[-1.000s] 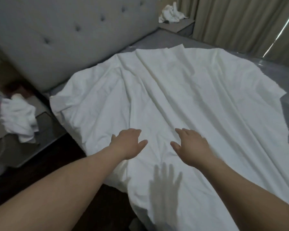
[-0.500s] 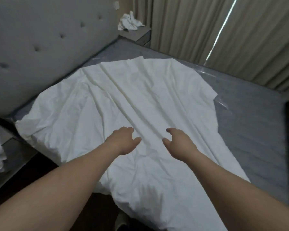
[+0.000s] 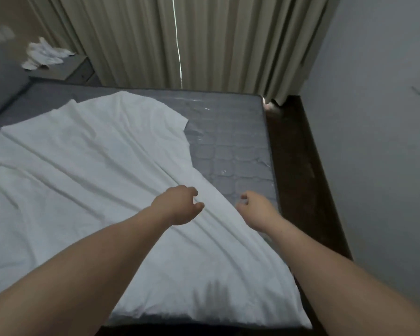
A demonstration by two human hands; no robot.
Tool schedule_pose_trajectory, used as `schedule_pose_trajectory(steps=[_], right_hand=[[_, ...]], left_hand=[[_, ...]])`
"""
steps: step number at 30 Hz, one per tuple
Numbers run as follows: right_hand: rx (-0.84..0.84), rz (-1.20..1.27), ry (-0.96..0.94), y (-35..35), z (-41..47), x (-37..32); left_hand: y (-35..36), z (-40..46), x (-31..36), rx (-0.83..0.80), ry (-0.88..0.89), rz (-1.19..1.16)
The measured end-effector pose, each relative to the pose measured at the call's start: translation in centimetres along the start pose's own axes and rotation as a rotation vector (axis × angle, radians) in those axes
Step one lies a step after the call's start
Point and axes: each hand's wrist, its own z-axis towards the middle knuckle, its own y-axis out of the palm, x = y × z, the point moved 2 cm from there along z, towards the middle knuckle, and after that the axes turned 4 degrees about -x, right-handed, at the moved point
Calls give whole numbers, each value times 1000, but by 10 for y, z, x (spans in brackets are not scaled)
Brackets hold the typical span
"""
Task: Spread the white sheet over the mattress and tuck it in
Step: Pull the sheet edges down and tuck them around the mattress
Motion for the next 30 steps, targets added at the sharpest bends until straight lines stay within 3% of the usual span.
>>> schedule_pose_trajectory(steps=[3,14,21,30], right_hand=[[17,47,26,-29,6,40],[79,102,118,-79,62,93],[-29,105,-33,-127,130,106],[-277,-34,-247,-222,221,174]], left_hand=[[20,23,46,-40,17,23],[38,110,79,-129,31,-46],[17,156,122,-86,-80,-67],[34,182,227,-76,-421,-160]])
